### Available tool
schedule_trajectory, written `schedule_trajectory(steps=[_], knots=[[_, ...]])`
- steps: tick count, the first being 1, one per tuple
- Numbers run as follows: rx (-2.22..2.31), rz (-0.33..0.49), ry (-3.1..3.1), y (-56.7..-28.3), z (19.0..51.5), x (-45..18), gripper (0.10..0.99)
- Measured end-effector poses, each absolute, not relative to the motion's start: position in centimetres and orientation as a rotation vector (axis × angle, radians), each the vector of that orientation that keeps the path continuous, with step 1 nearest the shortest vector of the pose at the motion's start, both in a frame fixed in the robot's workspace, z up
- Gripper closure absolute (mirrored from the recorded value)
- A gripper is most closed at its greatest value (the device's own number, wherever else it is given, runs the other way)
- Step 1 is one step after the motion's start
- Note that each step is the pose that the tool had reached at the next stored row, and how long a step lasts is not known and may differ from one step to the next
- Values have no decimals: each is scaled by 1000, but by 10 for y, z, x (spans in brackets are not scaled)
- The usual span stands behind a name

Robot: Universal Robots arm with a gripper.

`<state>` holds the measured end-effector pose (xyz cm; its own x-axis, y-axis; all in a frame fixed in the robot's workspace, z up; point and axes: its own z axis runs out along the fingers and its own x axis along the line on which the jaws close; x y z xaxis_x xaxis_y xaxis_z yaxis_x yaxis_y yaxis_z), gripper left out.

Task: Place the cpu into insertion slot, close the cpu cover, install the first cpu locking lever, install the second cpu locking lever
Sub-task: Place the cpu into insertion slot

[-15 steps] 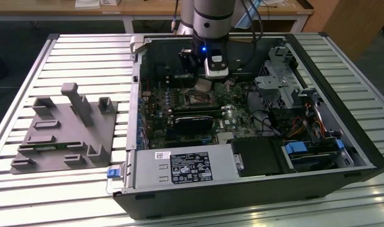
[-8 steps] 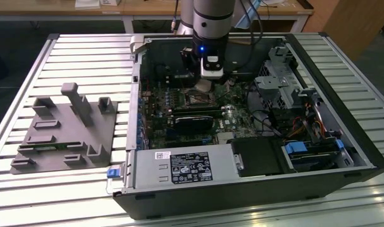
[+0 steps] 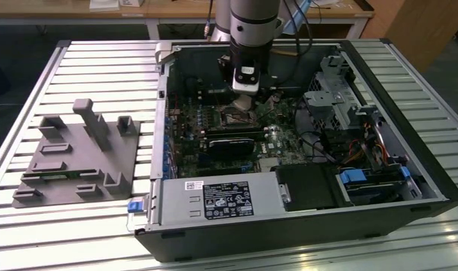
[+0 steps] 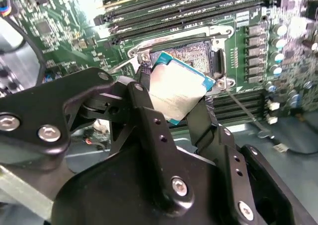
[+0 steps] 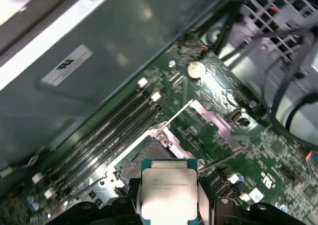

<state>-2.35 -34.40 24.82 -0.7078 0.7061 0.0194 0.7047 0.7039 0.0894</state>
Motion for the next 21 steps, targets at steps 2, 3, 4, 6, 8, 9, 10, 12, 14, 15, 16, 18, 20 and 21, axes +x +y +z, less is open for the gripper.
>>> schedule_trajectory(steps=[2, 3, 4, 6, 8, 9, 10, 12, 14, 15, 16, 18, 20, 21], knots=[[1245, 140, 2861, -344, 248, -23, 549], [1271, 140, 2849, -344, 248, -23, 549], [1296, 140, 2837, -344, 248, -23, 549], [1348, 139, 2811, -344, 248, -23, 549], [1398, 138, 2784, -344, 248, -23, 549], [1423, 138, 2771, -344, 247, -23, 549], [1448, 138, 2757, -344, 247, -23, 549], [1496, 137, 2729, -344, 247, -23, 549], [1544, 136, 2701, -344, 247, -23, 549], [1570, 136, 2685, -344, 247, -23, 549], [1594, 135, 2670, -344, 247, -23, 549], [1641, 134, 2639, -344, 247, -23, 549], [1688, 133, 2608, -344, 247, -23, 549], [1710, 133, 2592, -344, 247, -23, 549]])
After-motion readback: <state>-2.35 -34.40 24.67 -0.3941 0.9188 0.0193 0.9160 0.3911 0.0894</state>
